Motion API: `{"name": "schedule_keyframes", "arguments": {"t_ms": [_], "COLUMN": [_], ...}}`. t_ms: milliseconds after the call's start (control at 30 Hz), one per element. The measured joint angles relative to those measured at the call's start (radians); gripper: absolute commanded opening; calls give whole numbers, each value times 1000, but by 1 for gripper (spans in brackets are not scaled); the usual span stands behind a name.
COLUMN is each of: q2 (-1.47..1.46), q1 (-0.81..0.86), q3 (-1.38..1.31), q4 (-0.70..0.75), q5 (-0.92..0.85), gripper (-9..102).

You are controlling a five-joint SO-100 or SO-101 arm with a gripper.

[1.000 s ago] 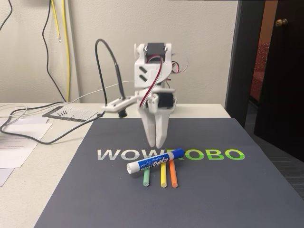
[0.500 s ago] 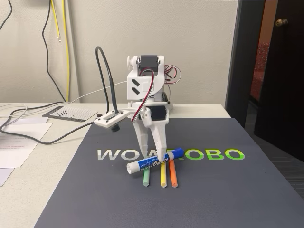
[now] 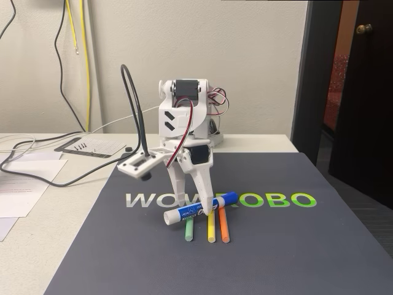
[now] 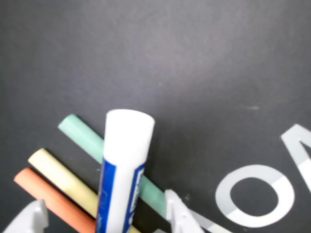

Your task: Pick up the blue marker.

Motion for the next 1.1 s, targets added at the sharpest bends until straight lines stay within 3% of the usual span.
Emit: {"name": "schedule_keyframes", "arguments": {"t_ms": [400,700,867,1100], "q2": [-32,-109,-118,-118], "q1": [-15,-25,-31,-37], "q3": [-80,-206,-207,-207], "q4": [52,80,80,78], "q5": [-2,-2,2,29], "gripper": [14,10,0,0]}}
